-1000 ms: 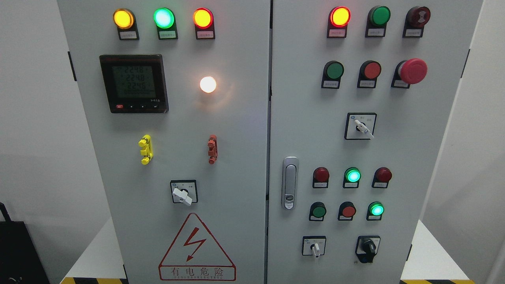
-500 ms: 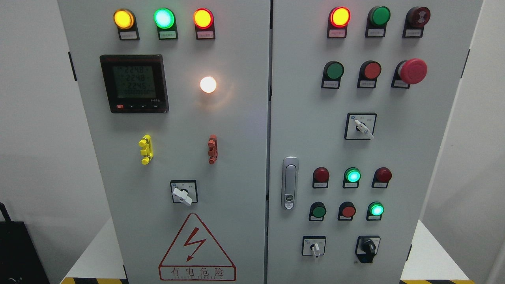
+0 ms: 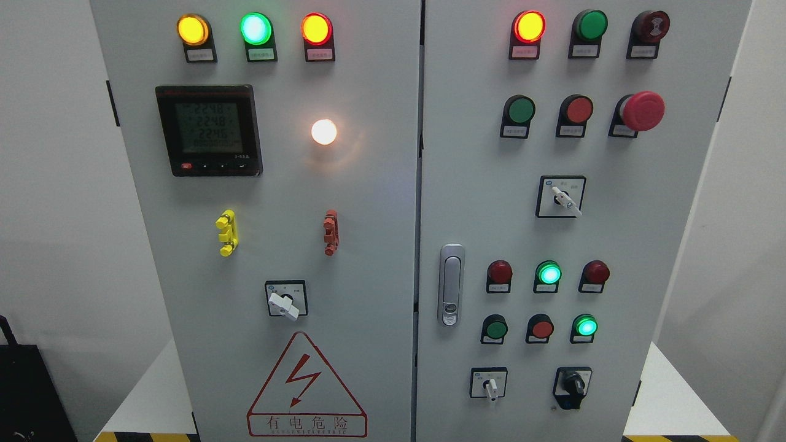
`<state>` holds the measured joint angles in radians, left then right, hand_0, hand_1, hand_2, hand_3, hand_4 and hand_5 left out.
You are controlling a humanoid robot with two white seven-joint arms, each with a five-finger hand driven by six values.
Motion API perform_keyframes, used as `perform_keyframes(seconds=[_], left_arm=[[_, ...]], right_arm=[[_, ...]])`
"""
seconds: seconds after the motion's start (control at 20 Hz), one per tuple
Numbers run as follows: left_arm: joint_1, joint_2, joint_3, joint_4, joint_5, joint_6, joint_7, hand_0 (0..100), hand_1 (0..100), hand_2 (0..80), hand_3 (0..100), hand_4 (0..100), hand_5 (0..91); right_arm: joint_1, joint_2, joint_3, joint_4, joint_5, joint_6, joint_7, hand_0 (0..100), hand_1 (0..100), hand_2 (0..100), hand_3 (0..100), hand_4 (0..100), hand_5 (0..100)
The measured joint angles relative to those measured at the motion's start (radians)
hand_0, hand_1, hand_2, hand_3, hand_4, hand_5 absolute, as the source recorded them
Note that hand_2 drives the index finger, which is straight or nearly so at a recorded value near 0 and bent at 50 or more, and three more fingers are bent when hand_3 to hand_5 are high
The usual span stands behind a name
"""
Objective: Turn on light switch 1
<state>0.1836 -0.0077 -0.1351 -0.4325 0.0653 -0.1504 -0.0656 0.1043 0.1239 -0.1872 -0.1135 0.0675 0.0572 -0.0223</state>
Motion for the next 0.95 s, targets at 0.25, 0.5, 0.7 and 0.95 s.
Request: perform_keyframes(seconds=[0.25,0.5,0.7,0.95], left_arm=[[-0.037,-0.014,0.001,0.129,0.001,0.052,-0.011,33,12,0.0,0,0,0.0],[-0.054,-0.023,0.004,0.213,0.007,0.062,-0.011,33,10,0.0,0,0,0.0],[-0.060,-0.027,0.007,0.258,0.011,0.063,-0.012,33,9,0.0,0,0,0.0],[-0.064,-0.032,0.010,0.295,0.013,0.064,-0.013,32,8,0.0,0,0,0.0]], right_arm=[[0.000,0.000,0.000,0.000,0.000,0.000,0.000,0,0,0,0,0,0],[0.000,0.000,0.000,0.000,0.000,0.000,0.000,0,0,0,0,0,0],[0.000,0.000,0.000,0.000,0.000,0.000,0.000,0,0,0,0,0,0],[0.000,0.000,0.000,0.000,0.000,0.000,0.000,0,0,0,0,0,0]])
